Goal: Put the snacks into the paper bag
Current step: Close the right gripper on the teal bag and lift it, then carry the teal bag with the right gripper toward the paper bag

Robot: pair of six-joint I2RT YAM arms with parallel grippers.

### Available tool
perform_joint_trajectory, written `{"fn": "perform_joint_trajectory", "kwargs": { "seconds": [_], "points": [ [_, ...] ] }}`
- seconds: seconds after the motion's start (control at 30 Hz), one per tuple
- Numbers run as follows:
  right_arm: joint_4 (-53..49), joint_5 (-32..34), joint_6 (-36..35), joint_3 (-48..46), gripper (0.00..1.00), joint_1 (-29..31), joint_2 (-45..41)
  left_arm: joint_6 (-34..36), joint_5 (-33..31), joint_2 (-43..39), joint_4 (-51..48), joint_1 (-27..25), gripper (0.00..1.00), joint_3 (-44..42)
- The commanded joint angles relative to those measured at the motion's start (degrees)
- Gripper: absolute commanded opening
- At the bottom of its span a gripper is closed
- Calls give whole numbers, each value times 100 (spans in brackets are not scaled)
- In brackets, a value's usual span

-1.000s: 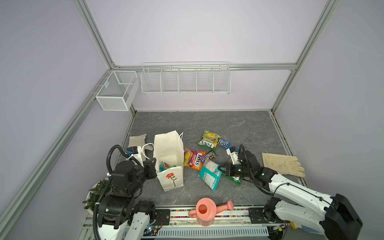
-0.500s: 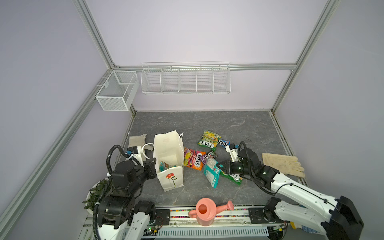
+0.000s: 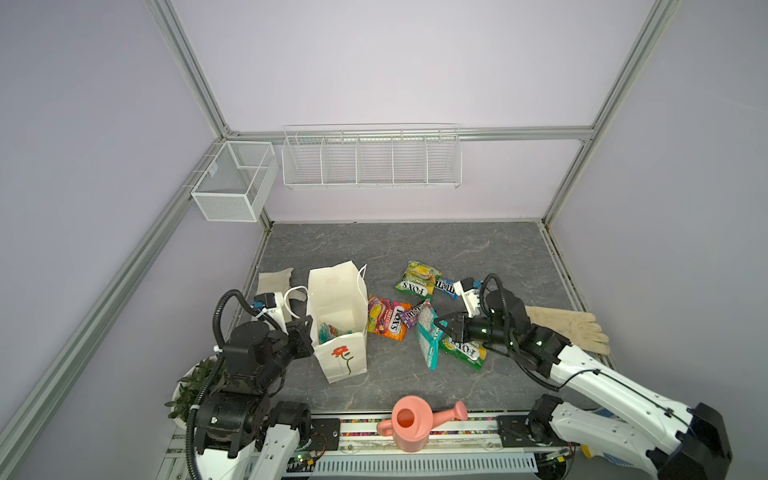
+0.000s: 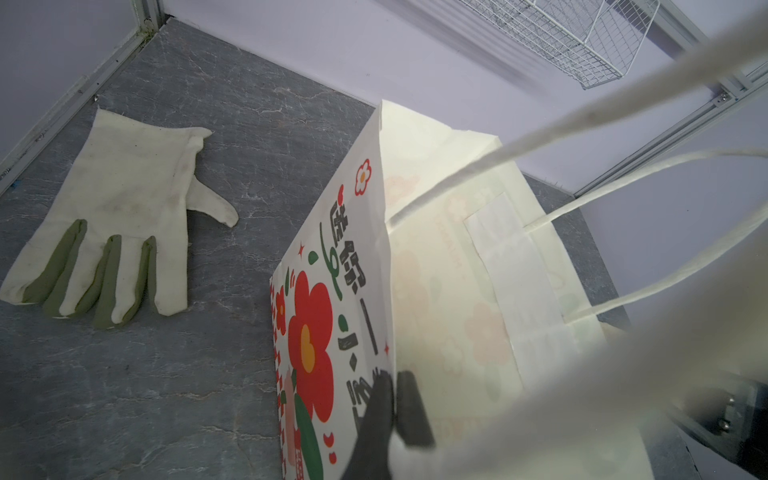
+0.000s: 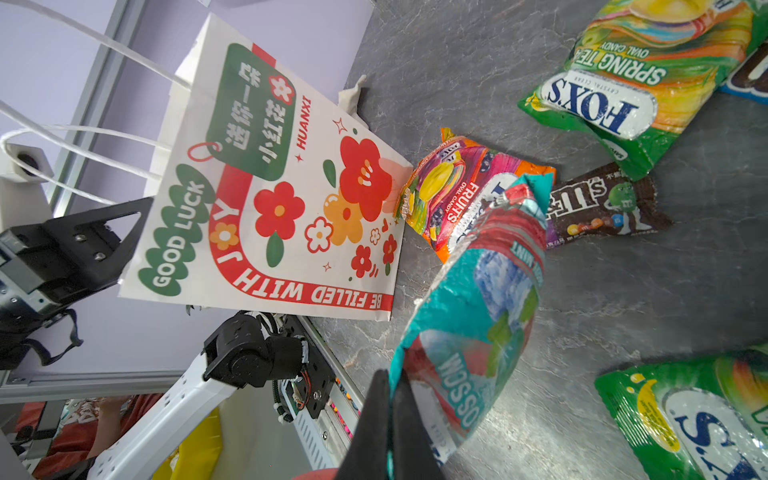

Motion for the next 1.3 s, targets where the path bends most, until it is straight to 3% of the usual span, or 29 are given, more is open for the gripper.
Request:
{"fn": "perform_joint_trajectory", "kwargs": {
  "seconds": [0.0,1.27],
  "points": [
    [-13,-10,-213,342,6,48,-110,-20,-38,-71,-30,-35,0,-49],
    [-359,-576,-818,2830,7,397,1027,-22,-40,-72,-29,-53,0,-58]
  ]
}}
